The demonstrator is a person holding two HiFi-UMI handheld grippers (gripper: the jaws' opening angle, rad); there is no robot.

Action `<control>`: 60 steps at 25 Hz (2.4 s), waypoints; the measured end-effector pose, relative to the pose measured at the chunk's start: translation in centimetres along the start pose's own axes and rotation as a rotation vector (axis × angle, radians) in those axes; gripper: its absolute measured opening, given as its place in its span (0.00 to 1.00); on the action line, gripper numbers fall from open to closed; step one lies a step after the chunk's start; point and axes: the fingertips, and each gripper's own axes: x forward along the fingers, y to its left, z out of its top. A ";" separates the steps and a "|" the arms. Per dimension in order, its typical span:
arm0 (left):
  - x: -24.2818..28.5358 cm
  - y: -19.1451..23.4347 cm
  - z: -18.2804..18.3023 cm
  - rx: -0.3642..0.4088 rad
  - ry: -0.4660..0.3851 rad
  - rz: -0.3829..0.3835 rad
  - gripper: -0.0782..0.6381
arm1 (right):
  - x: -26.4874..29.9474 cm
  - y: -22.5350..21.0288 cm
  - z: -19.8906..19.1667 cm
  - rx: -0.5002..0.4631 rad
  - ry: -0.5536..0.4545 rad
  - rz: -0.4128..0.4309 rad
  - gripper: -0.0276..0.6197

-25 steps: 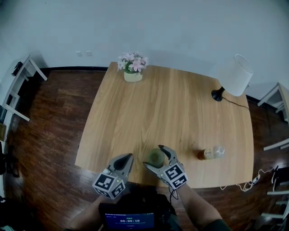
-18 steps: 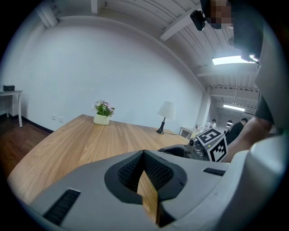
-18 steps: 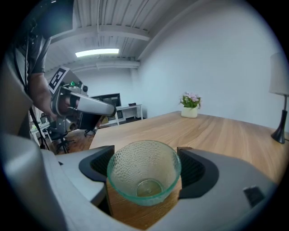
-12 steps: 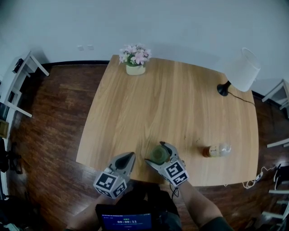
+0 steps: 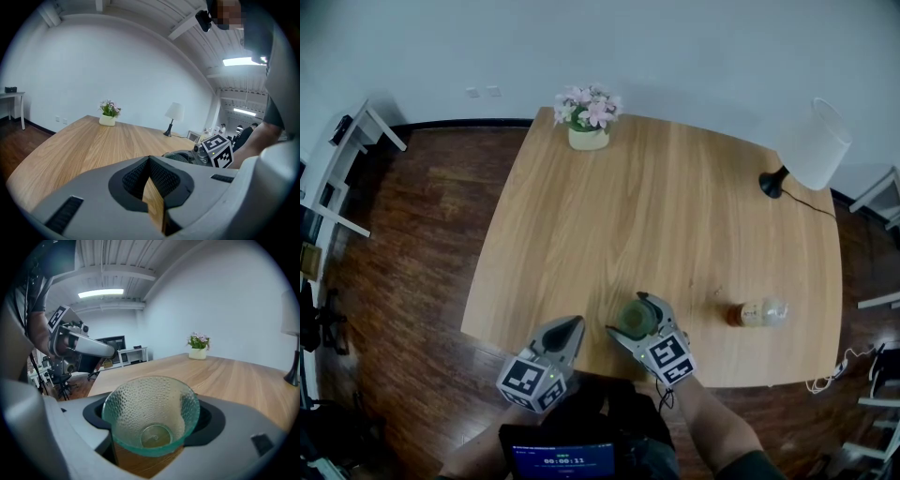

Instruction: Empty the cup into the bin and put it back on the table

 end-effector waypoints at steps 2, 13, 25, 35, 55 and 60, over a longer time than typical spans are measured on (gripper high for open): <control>-0.1 0.0 0.2 0.002 -0.005 0.002 0.11 | -0.2 0.0 0.0 -0.014 0.004 0.000 0.69; -1.9 -0.2 3.9 0.024 -0.101 0.013 0.11 | -3.1 1.9 5.2 -0.080 -0.071 0.030 0.69; -7.1 0.1 8.6 0.042 -0.264 0.077 0.11 | -7.3 4.3 12.2 -0.100 -0.141 0.039 0.69; -9.8 0.1 10.5 0.057 -0.329 0.117 0.11 | -9.3 5.8 14.2 -0.108 -0.172 0.042 0.69; -18.2 2.2 10.8 0.100 -0.368 0.361 0.11 | -5.8 9.4 17.0 -0.226 -0.098 0.245 0.68; -21.9 3.0 10.6 0.111 -0.382 0.455 0.11 | -4.0 11.4 18.1 -0.259 -0.083 0.329 0.68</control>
